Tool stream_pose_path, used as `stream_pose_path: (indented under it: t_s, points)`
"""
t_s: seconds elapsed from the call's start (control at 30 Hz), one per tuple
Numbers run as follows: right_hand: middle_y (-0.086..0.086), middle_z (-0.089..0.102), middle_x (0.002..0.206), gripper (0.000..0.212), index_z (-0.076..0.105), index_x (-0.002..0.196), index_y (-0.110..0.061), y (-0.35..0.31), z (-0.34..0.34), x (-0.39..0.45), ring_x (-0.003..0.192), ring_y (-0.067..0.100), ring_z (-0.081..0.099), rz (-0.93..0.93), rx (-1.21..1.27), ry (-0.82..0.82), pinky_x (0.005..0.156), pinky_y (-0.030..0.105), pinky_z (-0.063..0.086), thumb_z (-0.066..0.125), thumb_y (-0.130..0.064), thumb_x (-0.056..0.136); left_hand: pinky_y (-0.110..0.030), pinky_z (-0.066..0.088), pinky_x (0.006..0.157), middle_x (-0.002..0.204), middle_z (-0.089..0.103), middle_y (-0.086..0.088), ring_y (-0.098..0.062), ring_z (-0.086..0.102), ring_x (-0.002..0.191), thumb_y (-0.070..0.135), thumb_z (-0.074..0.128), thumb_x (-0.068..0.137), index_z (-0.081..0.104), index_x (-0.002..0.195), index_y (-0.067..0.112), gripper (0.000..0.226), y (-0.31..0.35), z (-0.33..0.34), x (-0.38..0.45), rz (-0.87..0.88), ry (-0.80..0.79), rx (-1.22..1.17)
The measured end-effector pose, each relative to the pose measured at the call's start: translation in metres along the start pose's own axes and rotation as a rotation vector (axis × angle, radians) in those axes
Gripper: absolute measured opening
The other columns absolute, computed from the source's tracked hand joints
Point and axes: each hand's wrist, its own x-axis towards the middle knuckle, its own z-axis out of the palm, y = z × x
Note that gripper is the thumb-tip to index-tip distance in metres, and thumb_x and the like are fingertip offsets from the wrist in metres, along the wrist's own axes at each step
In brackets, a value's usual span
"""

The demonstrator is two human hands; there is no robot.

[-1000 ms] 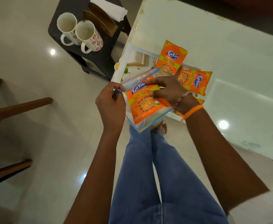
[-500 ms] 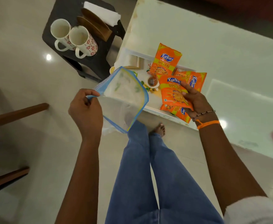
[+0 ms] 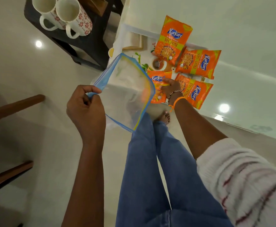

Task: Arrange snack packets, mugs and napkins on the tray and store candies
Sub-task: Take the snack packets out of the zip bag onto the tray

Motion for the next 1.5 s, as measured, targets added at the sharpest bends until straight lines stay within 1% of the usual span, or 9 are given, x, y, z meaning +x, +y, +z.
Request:
stream_pose_path:
  t_s: [0.5, 0.6, 0.77, 0.87, 0.93, 1.07, 1.2, 1.4, 1.5]
  points:
    - [0.005, 0.015, 0.157, 0.057, 0.038, 0.139, -0.013, 0.0, -0.012, -0.005, 0.138, 0.031, 0.032, -0.191, -1.043, 0.002, 0.105, 0.046, 0.039, 0.06, -0.018, 0.087, -0.002, 0.038, 0.047, 0.06, 0.048, 0.019, 0.007, 0.054, 0.057, -0.001, 0.05, 0.081, 0.062, 0.079, 0.012, 0.018, 0.005, 0.005, 0.01, -0.132, -0.1, -0.13]
    - [0.011, 0.018, 0.157, 0.071, 0.025, 0.146, -0.01, -0.001, -0.028, -0.019, 0.144, 0.027, 0.022, -0.317, -1.045, -0.279, 0.116, 0.039, 0.025, 0.063, -0.017, 0.086, -0.005, 0.043, 0.05, 0.061, 0.05, 0.017, -0.001, 0.055, 0.057, -0.002, 0.049, 0.08, 0.063, 0.079, 0.015, 0.022, 0.018, 0.006, 0.011, -0.193, -0.079, -0.183]
    - [0.007, 0.047, 0.13, 0.107, 0.024, 0.141, -0.004, 0.014, -0.038, -0.091, 0.124, 0.027, 0.045, -0.384, -0.723, -0.56, 0.095, 0.031, 0.043, 0.086, -0.034, 0.059, -0.014, 0.047, 0.051, 0.063, 0.047, -0.003, -0.006, 0.051, 0.052, -0.008, 0.046, 0.08, 0.06, 0.076, 0.016, 0.027, 0.048, 0.011, 0.015, -0.394, -0.145, -0.472]
    - [-0.029, 0.057, 0.094, 0.064, 0.052, 0.112, -0.015, 0.02, -0.03, -0.129, 0.082, -0.009, 0.052, -0.425, -0.368, -0.431, 0.071, 0.007, 0.039, 0.087, -0.027, 0.06, -0.014, 0.045, 0.049, 0.063, 0.044, -0.005, -0.002, 0.045, 0.04, -0.01, 0.043, 0.084, 0.057, 0.076, 0.012, 0.027, 0.071, 0.012, 0.012, -0.477, -0.205, -0.626]
    - [-0.03, 0.057, 0.067, 0.047, 0.041, 0.079, -0.038, 0.013, -0.025, -0.147, 0.063, -0.01, 0.052, -0.51, -0.189, -0.179, 0.059, -0.001, 0.038, 0.082, -0.017, 0.068, -0.014, 0.047, 0.049, 0.062, 0.045, -0.004, -0.002, 0.045, 0.04, -0.009, 0.044, 0.086, 0.057, 0.076, 0.012, 0.027, 0.089, 0.011, 0.008, -0.479, -0.247, -0.68]
    - [0.008, 0.07, 0.097, 0.011, 0.067, 0.095, -0.008, -0.026, -0.043, -0.165, 0.097, 0.024, 0.063, -0.562, 0.043, 0.126, 0.083, 0.025, 0.047, 0.057, -0.013, 0.09, -0.019, 0.053, 0.055, 0.054, 0.052, 0.0, -0.005, 0.052, 0.045, 0.0, 0.052, 0.088, 0.056, 0.088, 0.012, 0.013, 0.124, 0.004, 0.005, -0.461, -0.397, -0.879]
    - [0.017, 0.07, 0.105, 0.028, 0.062, 0.11, 0.007, -0.058, -0.094, -0.168, 0.093, 0.008, 0.066, -0.608, 0.231, -0.042, 0.095, 0.028, 0.048, 0.039, 0.001, 0.096, -0.023, 0.052, 0.068, 0.072, 0.055, 0.004, -0.006, 0.056, 0.064, 0.027, 0.058, 0.089, 0.044, 0.114, 0.012, 0.032, 0.132, 0.002, 0.014, -0.343, -0.496, -0.712]
    - [0.0, 0.077, 0.088, 0.048, 0.075, 0.082, -0.018, -0.067, -0.183, -0.176, 0.079, 0.015, 0.073, -0.431, 0.551, -0.491, 0.079, 0.028, 0.057, 0.031, -0.006, 0.097, -0.033, 0.03, 0.104, 0.141, 0.034, 0.009, -0.016, 0.036, 0.129, 0.056, 0.067, 0.073, 0.012, 0.147, 0.024, 0.097, 0.119, 0.024, 0.018, -0.36, -0.784, -0.263]
    - [-0.002, 0.076, 0.087, 0.033, 0.072, 0.091, -0.02, -0.061, -0.215, -0.178, 0.078, 0.014, 0.071, -0.385, 0.6, -0.481, 0.076, 0.028, 0.058, 0.039, -0.016, 0.093, -0.04, 0.039, 0.104, 0.134, 0.056, 0.0, -0.018, 0.053, 0.123, 0.061, 0.064, 0.069, 0.047, 0.134, 0.02, 0.079, 0.127, 0.039, 0.01, -0.331, -1.106, -0.306]
